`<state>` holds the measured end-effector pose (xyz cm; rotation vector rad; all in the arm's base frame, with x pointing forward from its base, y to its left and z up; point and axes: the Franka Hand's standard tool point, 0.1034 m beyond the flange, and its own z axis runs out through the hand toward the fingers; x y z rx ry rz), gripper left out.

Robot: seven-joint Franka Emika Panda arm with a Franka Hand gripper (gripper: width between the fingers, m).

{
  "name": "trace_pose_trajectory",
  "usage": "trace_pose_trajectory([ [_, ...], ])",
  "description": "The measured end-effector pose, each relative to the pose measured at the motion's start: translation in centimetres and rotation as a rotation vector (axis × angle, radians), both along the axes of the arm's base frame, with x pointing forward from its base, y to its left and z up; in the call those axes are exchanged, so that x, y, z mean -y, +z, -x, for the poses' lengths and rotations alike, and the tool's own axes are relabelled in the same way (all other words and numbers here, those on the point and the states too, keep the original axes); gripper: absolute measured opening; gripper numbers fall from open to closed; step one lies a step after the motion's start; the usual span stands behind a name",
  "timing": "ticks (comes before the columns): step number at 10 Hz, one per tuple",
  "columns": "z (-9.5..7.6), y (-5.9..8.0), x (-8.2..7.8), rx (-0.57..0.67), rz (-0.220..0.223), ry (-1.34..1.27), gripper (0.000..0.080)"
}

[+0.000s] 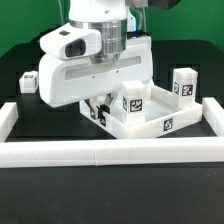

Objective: Assemble square table

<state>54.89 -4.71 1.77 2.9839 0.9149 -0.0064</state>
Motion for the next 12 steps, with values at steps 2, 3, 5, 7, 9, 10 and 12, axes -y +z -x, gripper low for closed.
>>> trace_pose_trajectory([
  [2,-0.8,0.2,0.8,-0.008,0.031,0.298,0.0060],
  [3,-1.5,0.5,0.9,-0.008,0.045,0.423,0.0060],
  [5,-2.0,0.5,0.8,-0.028,0.077,0.675,0.0060],
  [7,-2.1,0.5,0.9,-0.047,0.098,0.841,0.0060],
  [9,-3.5,0.6,-0.9,-0.040,0.113,1.167,0.0060],
  [10,-4.2,1.1,-0.5,0.024,0.159,1.217,0.0060],
  [12,-3.8,0.8,0.1,-0.013,0.177,1.329,0.0060],
])
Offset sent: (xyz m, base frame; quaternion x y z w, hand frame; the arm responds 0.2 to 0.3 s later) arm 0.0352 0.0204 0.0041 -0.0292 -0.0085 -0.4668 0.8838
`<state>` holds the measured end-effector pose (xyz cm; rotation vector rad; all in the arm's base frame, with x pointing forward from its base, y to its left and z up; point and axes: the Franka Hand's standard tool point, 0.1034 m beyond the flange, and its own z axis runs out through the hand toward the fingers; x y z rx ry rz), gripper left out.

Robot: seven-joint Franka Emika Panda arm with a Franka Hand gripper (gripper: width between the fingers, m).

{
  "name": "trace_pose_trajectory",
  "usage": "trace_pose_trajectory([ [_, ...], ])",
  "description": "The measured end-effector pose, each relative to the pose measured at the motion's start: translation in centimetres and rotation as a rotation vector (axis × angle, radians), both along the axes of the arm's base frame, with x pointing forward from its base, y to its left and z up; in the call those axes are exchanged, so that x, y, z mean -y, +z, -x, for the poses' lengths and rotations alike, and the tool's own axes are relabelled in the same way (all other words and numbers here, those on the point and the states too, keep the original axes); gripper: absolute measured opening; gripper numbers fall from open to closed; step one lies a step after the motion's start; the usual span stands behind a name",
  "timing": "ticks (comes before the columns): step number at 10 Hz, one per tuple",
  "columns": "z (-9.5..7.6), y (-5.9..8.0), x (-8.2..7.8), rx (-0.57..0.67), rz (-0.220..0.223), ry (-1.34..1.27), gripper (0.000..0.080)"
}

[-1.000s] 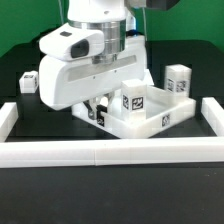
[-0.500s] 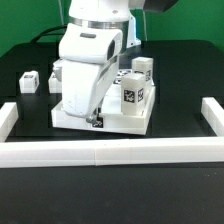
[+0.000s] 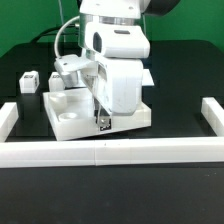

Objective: Assemble square table

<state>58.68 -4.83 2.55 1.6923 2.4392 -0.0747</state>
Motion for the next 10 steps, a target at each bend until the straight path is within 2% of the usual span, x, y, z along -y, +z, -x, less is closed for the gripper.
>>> trace_pose_trajectory([
  [1,0.0,0.0,-0.2,-0.006,0.016,0.055,0.0060],
  [2,-0.2,0.2,-2.1,-0.006,0.016,0.119,0.0060],
  [3,-0.6,0.6,-3.4,0.026,0.008,0.204,0.0060],
  [4,-0.3,0.3,-2.5,0.007,0.023,0.251,0.0060],
  [6,-0.1,0.0,-2.2,-0.013,0.056,0.360,0.0060],
  [7,0.4,-0.5,-2.7,-0.036,0.064,0.416,0.0060],
  [9,-0.2,-0.1,-5.3,0.005,0.058,0.646,0.0060],
  [10,0.1,0.1,-5.0,0.050,0.038,0.682,0.0060],
])
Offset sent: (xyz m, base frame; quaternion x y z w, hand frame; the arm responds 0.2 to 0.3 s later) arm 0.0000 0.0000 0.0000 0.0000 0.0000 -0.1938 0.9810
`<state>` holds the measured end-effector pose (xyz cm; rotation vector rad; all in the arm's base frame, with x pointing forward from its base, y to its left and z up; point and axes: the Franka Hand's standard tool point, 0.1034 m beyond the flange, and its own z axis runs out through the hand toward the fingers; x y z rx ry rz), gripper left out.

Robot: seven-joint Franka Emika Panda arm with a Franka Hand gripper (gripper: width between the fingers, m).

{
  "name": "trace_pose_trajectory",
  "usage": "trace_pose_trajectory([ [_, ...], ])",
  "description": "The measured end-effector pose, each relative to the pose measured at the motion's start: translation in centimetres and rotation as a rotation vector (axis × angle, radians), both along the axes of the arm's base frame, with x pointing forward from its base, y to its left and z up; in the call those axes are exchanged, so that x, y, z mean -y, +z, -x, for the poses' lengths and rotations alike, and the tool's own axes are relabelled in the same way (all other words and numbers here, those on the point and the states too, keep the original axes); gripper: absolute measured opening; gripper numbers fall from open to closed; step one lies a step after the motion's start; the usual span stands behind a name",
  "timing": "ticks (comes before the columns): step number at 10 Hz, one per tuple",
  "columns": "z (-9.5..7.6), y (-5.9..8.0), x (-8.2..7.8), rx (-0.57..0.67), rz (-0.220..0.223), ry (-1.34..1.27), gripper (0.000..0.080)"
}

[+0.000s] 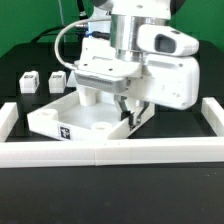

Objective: Assemble square table

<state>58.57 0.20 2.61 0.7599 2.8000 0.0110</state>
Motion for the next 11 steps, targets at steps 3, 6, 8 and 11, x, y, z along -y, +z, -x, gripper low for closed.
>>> trace_pose_trajectory([
  [3,0.5,-0.3,0.7,-0.019,0.049,0.131,0.0060],
  [6,0.9,0.0,0.2,-0.102,0.170,0.543,0.0060],
  [8,1.2,0.0,-1.0,-0.127,0.158,0.576,0.0060],
  [11,1.4,-0.2,-0.8,-0.131,0.156,0.570,0.0060],
])
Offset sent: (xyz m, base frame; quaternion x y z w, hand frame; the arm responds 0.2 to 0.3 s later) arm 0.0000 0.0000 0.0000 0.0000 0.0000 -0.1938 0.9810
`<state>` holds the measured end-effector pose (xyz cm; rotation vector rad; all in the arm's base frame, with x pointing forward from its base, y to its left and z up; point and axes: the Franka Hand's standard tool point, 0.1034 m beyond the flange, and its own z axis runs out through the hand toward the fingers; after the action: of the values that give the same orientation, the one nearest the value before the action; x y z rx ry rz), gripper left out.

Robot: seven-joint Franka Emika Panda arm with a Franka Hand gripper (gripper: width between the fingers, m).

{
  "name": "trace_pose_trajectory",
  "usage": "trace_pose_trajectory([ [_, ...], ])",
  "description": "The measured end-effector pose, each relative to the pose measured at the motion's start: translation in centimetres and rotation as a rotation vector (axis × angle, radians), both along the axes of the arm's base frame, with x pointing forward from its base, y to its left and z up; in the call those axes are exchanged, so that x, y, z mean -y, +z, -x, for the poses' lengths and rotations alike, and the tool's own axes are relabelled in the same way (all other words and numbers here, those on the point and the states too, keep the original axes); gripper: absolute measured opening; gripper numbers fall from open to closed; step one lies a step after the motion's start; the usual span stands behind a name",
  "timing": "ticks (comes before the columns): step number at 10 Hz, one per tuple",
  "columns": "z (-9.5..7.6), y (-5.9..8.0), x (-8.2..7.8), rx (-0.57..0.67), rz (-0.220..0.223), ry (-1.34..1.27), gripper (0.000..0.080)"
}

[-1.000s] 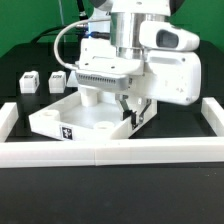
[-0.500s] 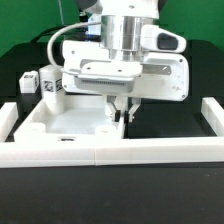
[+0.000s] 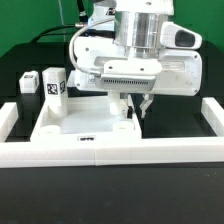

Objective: Assemble square table

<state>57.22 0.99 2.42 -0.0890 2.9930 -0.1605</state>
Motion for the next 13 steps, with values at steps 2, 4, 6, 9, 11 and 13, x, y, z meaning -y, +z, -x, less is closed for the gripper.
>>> trace_pose_trajectory([
  [2,-0.1,-0.6,-1.3,-0.020,0.001,-0.021,0.0060],
  [4,-0.8,-0.3,-5.6,-0.075,0.020,-0.053,0.0060],
  [6,-1.0,-0.4,-8.4,-0.139,0.045,-0.066,0.0060],
  [9,-1.0,-0.5,-10.8,-0.188,0.055,-0.068,0.0060],
  [11,-1.0,-0.4,-11.1,-0.190,0.055,-0.065,0.0060],
  [13,-1.0,0.2,-11.0,-0.197,0.063,-0.069,0.0060],
])
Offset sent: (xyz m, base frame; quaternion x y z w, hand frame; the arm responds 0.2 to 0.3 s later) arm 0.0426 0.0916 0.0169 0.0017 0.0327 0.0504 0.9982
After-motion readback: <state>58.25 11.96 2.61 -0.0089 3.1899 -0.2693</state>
